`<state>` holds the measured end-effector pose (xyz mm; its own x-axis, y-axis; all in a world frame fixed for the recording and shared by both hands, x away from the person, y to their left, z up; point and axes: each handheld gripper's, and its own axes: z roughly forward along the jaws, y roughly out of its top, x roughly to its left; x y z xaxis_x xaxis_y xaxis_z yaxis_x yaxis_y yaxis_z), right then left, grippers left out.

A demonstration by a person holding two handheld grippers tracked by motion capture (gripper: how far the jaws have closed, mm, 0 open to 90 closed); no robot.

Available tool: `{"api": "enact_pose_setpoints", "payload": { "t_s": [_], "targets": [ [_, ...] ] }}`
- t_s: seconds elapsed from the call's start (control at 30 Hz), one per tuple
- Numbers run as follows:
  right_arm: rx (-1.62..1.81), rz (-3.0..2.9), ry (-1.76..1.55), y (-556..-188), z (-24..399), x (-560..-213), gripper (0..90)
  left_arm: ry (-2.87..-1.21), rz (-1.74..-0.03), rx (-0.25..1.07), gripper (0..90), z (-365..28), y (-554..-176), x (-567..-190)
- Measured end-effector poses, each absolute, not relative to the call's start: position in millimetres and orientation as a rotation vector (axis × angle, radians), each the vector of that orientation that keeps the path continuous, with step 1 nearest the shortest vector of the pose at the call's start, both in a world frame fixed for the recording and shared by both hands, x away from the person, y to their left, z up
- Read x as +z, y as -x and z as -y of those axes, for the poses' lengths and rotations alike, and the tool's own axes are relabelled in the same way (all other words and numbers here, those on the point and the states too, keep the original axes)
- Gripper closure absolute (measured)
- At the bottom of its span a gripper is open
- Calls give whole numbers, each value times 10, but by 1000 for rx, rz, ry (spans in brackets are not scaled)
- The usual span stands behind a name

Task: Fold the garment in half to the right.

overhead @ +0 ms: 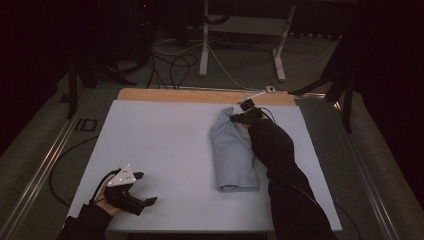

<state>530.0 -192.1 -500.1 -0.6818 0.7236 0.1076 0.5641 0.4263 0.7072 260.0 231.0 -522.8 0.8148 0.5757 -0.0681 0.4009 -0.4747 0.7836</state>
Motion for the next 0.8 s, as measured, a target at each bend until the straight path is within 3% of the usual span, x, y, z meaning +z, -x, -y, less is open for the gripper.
{"api": "enact_pose_setpoints", "payload": {
  "t_s": [0.63,0.8],
  "targets": [
    [992,-2482,-1185,-5418,1879,-5177,839,-2129,-715,255,5,-2300,-2592,-5242],
    [971,-2461,-1204,-5419,1870,-5174,741,-2127,-710,246,6,-2297,-2591,-5244]
  ]
}}
